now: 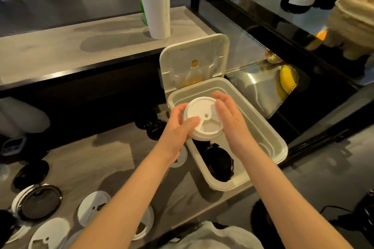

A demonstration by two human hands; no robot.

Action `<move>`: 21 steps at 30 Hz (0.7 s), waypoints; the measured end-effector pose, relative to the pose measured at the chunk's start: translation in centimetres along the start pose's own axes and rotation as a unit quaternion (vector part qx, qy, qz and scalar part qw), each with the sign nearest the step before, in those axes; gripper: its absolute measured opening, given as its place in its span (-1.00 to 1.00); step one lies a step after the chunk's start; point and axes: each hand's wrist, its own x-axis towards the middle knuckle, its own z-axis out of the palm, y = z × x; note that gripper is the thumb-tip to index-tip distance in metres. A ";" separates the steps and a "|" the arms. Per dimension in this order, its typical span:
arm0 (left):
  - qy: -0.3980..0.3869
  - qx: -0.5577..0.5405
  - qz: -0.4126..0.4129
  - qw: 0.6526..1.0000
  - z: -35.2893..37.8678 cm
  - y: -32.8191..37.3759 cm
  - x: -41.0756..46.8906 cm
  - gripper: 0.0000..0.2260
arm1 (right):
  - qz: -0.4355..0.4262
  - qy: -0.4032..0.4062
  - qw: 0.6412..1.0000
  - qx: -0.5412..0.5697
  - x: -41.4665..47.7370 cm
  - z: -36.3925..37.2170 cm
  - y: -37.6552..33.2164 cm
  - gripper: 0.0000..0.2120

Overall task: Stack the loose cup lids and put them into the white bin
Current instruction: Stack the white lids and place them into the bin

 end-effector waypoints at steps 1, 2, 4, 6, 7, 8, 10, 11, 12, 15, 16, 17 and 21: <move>-0.007 0.003 -0.005 1.000 0.6 0.0 0.5 -0.60 | -0.003 0.003 1.000 -0.003 0.4 -0.9 0.0 -0.78; -0.012 0.001 -0.016 1.000 1.2 -0.1 1.1 -0.57 | -0.001 0.008 1.000 0.005 0.7 -1.7 -0.2 -0.81; -0.026 -0.012 -0.050 0.998 2.0 -0.2 2.4 -0.47 | 0.008 0.031 0.999 0.018 1.3 -3.0 -0.2 -0.82; -0.054 -0.006 -0.082 0.995 2.7 -0.2 3.4 -0.32 | 0.014 0.058 0.998 -0.006 1.9 -4.1 -0.3 -0.81; -0.061 0.001 -0.092 0.994 2.9 -0.1 3.8 -0.26 | 0.014 0.064 0.998 -0.017 2.2 -4.6 -0.4 -0.80; -0.059 0.005 -0.096 0.994 3.2 0.0 4.1 -0.25 | 0.016 0.064 0.998 -0.024 2.4 -4.8 -0.4 -0.79; -0.041 0.007 -0.098 0.994 3.6 0.0 4.5 -0.33 | 0.022 0.055 0.998 -0.037 2.8 -5.3 -0.2 -0.81; -0.030 0.007 -0.101 0.994 4.0 -0.1 4.6 -0.39 | 0.027 0.049 0.998 -0.042 3.0 -5.5 -0.1 -0.82; -0.021 0.007 -0.105 0.994 4.2 -0.2 4.6 -0.44 | 0.032 0.040 0.998 -0.047 3.1 -5.7 -0.1 -0.82; 0.000 0.007 -0.112 0.994 4.7 -0.5 4.8 -0.41 | 0.022 0.013 0.997 -0.070 3.2 -6.2 0.3 -0.83; 0.004 0.011 -0.115 0.993 4.8 -0.5 4.9 -0.43 | 0.015 0.008 0.997 -0.074 3.2 -6.3 0.3 -0.83; 0.007 0.013 -0.117 0.993 4.9 -0.5 4.9 -0.48 | 0.009 0.004 0.997 -0.075 3.1 -6.3 0.3 -0.81; 0.018 0.012 -0.133 0.991 4.6 -1.2 4.7 -0.64 | 0.013 0.004 0.997 -0.077 3.0 -6.0 1.0 -0.80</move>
